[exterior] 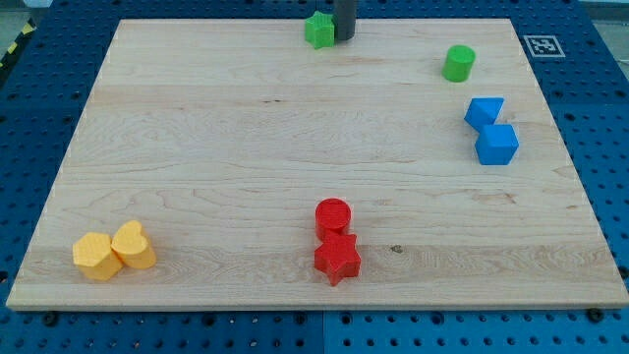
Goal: Slide the green circle below the green star
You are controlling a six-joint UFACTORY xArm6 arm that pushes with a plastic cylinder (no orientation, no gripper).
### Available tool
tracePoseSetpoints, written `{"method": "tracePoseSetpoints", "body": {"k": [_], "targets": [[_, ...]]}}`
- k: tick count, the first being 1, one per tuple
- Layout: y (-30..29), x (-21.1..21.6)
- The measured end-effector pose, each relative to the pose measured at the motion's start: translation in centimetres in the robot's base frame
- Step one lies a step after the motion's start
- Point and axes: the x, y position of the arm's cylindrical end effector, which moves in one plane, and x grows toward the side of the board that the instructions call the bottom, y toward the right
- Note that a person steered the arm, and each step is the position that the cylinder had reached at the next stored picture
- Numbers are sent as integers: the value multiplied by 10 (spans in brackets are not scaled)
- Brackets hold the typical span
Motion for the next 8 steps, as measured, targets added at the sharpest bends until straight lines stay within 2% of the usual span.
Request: {"method": "tracePoseSetpoints", "body": {"k": [1, 3, 4, 5, 6, 7, 8], "targets": [[26, -5], [159, -22], [248, -4], [308, 37], [305, 92], [269, 122], [234, 104]]}}
